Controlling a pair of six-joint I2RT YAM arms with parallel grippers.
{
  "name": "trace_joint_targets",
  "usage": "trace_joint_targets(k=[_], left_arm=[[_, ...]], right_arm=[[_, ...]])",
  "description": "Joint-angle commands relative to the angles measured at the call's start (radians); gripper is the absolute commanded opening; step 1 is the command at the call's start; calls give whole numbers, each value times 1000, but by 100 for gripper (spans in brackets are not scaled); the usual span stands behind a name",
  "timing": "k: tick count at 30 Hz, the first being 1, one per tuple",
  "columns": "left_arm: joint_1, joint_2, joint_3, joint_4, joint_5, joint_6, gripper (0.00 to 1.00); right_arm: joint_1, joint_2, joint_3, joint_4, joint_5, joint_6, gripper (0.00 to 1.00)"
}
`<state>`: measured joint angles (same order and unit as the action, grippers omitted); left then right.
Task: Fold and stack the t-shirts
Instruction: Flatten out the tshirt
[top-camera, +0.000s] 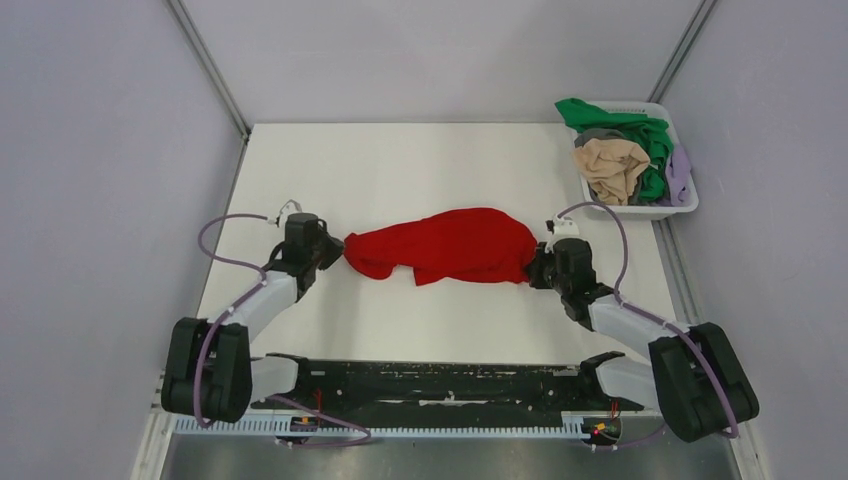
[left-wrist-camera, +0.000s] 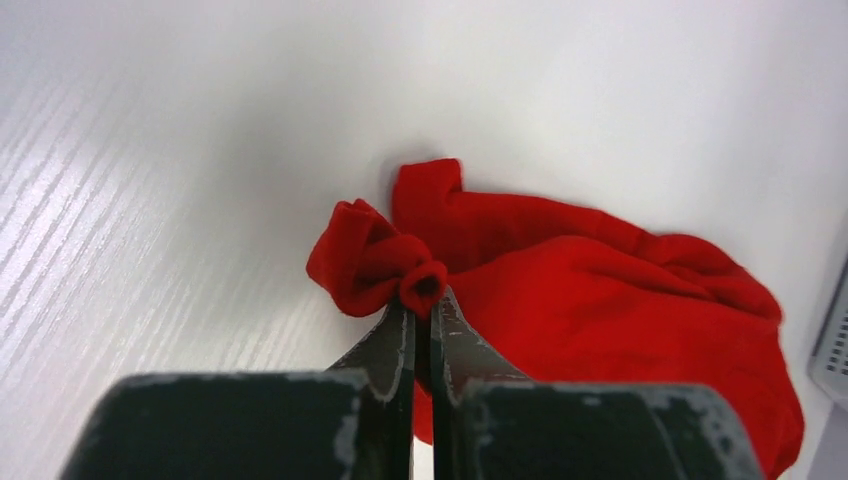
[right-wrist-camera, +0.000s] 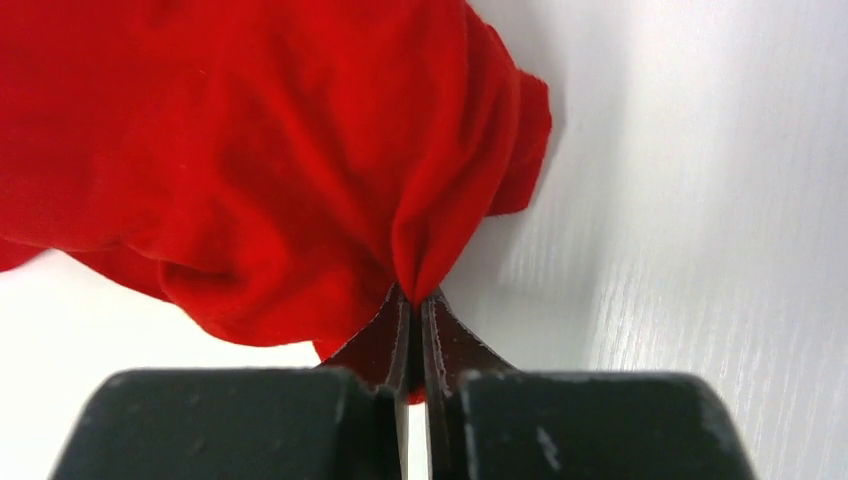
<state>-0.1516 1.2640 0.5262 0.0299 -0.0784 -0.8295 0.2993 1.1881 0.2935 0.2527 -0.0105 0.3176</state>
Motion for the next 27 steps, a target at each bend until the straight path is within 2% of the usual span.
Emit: trace_joint_targets(k=[1,9,15,23,27], left_arm=[[0,-173,64,-61,-66,50,2],[0,-493,207,-143,-166,83,2],[0,-661,381,-208,-194,123,2],[0,-810,586,-283,-182,177,2],[0,-837,659,-329,-150,185,2]], right_arm=[[5,-128,104,8,4,-43,0],[4,-404,258,-89,119,-96,0],[4,-551,423,-138,146,-149,0],[4,-626,759,-365,91,-183,0],[4,-642,845,-422,15,-177,0]])
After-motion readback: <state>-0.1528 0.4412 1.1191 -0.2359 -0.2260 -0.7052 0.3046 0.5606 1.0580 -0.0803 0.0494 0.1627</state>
